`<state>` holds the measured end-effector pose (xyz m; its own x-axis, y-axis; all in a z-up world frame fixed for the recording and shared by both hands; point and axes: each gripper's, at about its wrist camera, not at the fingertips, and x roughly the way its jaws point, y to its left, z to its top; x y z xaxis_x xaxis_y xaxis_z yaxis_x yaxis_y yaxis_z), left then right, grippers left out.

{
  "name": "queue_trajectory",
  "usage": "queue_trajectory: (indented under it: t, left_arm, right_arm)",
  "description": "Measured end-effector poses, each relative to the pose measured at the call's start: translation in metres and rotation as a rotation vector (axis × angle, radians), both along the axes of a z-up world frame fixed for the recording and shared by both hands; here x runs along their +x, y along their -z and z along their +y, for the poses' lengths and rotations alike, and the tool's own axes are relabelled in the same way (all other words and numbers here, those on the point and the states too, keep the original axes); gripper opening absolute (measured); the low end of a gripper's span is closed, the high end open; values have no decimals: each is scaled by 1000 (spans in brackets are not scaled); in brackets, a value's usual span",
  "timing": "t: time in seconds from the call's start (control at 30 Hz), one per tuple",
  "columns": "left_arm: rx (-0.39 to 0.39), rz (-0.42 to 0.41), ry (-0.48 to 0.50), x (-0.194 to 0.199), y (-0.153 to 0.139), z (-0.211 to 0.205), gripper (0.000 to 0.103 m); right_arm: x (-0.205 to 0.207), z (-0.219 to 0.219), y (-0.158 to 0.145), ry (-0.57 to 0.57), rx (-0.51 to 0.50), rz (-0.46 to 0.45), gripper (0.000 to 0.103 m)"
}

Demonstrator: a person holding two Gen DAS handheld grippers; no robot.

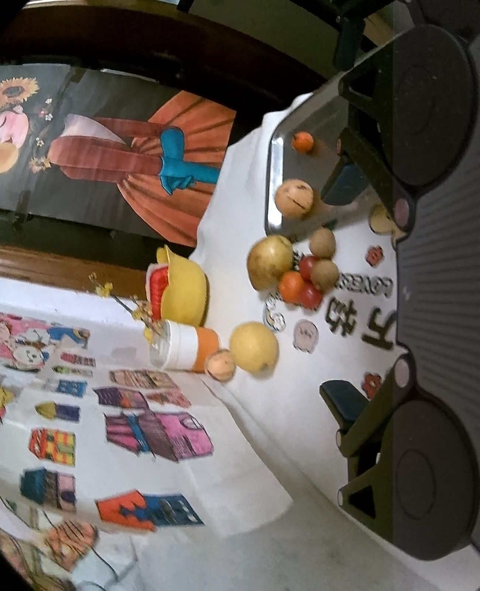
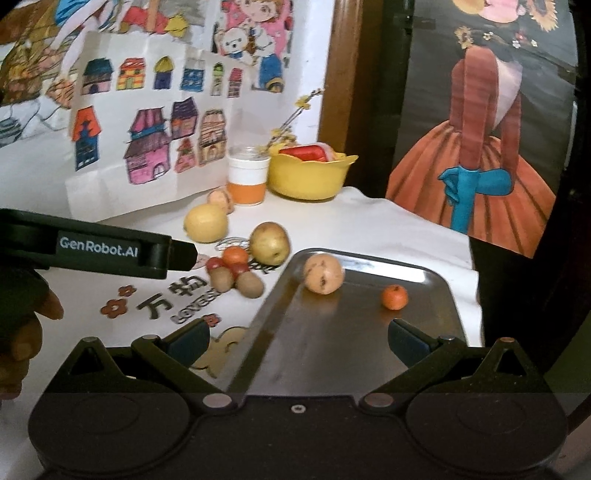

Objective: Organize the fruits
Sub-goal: 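Withdraw both tools from the tray back toward the fruit pile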

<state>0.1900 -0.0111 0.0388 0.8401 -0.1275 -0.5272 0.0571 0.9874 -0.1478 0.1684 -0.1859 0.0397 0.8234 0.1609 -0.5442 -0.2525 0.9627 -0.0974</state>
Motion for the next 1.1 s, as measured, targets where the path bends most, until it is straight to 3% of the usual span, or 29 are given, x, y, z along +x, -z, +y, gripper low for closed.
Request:
queue_trajectory:
  t: [0.63, 1.1]
  left_arm:
    - [12, 87, -60, 5, 25, 51, 103]
    - [39, 132, -19, 31, 30, 51, 103]
  right_arm:
    - [3, 59, 21, -148, -100, 56, 102]
    - [36, 62, 22, -283, -278, 46, 102]
